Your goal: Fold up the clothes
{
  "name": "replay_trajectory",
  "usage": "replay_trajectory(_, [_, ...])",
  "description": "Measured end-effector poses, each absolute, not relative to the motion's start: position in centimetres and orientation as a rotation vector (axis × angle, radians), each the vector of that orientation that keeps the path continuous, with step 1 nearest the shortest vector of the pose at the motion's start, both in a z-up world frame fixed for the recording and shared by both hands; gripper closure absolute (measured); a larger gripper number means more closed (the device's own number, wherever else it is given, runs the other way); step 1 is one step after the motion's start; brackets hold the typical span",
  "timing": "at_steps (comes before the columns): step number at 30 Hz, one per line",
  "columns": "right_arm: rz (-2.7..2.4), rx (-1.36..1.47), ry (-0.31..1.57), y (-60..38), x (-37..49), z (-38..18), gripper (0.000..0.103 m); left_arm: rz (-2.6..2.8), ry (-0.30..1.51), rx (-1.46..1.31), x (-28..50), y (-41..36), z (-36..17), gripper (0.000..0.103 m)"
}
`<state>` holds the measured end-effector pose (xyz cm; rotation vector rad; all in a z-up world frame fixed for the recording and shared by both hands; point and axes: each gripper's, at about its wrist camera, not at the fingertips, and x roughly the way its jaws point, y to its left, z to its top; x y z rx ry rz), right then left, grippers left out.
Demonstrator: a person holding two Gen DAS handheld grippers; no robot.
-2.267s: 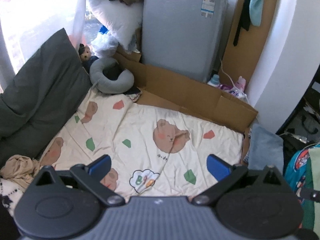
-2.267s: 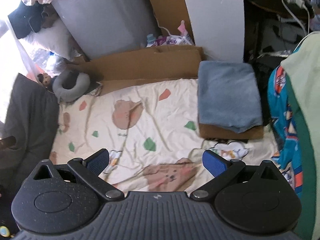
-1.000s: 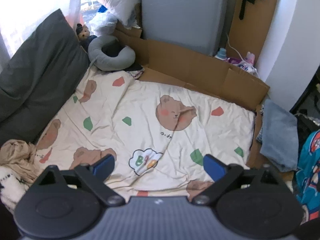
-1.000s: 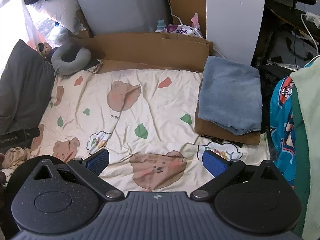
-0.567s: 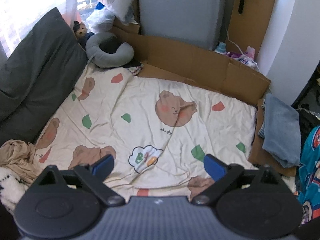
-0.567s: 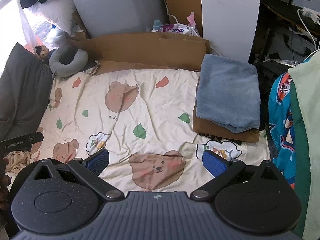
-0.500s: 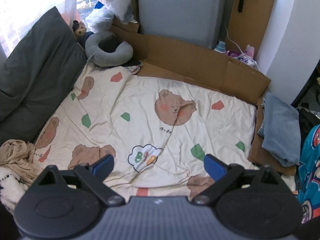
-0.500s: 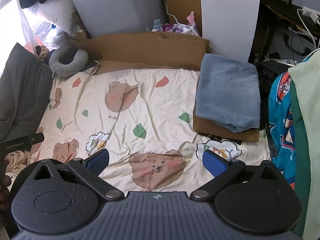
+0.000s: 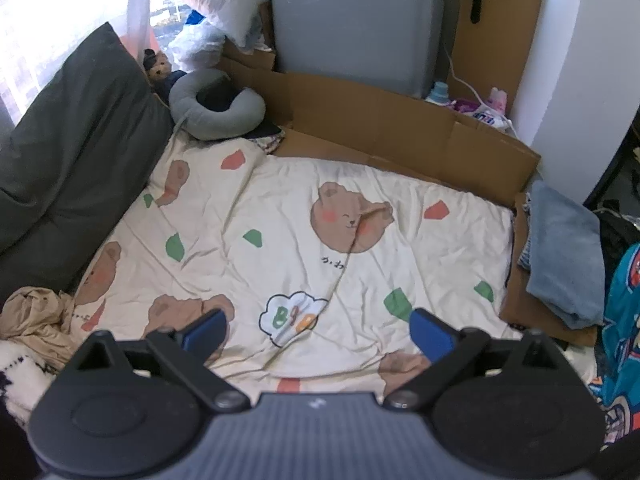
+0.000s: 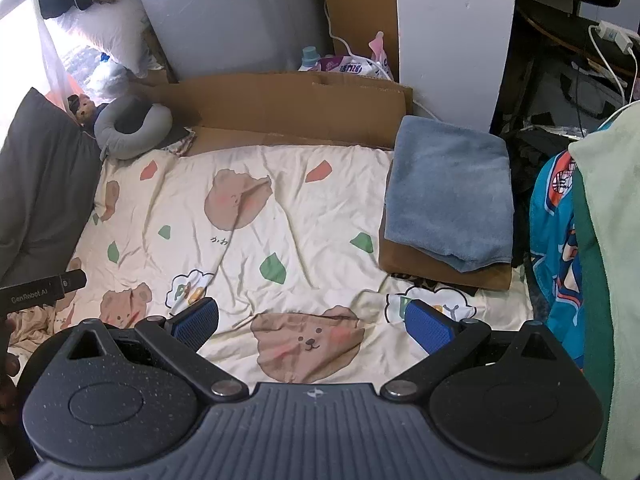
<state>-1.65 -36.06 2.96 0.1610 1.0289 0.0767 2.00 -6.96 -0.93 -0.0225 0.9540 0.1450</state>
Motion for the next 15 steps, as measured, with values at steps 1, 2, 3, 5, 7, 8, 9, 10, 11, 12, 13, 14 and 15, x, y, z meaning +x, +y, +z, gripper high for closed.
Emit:
replay_trajectory(1, [0.077,0.155,1.027,-35.97,-1.66,2.98,0.001,0.144,0.954,-0.023,2.0,-6.98,-0.92,0.004])
replay_trajectory(2, [0.077,0.148,1.025,-35.87,-1.67,3.01,0.001,0.142,0.954,-0.022,2.01,-7.0,-0.94,0.003])
replay_trajectory(3, [0.076,0.142,1.022,-35.82,-1.69,3.05,0.001,0.142,0.955,-0.021,2.03,-6.99,-0.95,0.003])
replay_trajectory(5, [0.073,0.135,1.018,-35.78,-1.71,3.12,0.001,0.14,0.956,-0.017,2.05,-7.02,-0.95,0.003])
replay_trajectory(7, [0.071,0.131,1.016,-35.76,-1.74,3.14,0.001,0.139,0.956,-0.01,2.03,-7.12,-0.95,0.003])
replay_trajectory(8, [0.071,0.131,1.016,-35.79,-1.72,3.13,0.001,0.14,0.956,-0.007,2.02,-7.18,-0.97,0.003])
replay_trajectory(9, [0.07,0.132,1.014,-35.81,-1.71,3.14,0.001,0.14,0.956,-0.004,2.02,-7.25,-0.99,0.002])
replay_trajectory(10, [0.07,0.134,1.012,-35.86,-1.75,3.13,0.001,0.14,0.957,-0.002,2.03,-7.31,-1.0,0.002])
replay_trajectory(11, [0.069,0.135,1.01,-35.9,-1.78,3.13,0.001,0.141,0.958,-0.001,2.06,-7.34,-1.02,0.002])
replay_trajectory(12, [0.068,0.135,1.008,-35.94,-1.82,3.13,0.001,0.142,0.96,-0.001,2.1,-7.35,-1.03,0.002])
replay_trajectory(13, [0.067,0.135,1.007,-35.98,-1.81,3.13,0.001,0.143,0.961,-0.001,2.14,-7.37,-1.05,0.002])
replay_trajectory(14, [0.066,0.134,1.006,-36.03,-1.8,3.12,0.001,0.144,0.962,-0.002,2.18,-7.4,-1.06,0.002])
replay_trajectory(15, [0.066,0.133,1.006,-36.05,-1.81,3.11,0.001,0.144,0.964,-0.002,2.23,-7.39,-1.07,0.001])
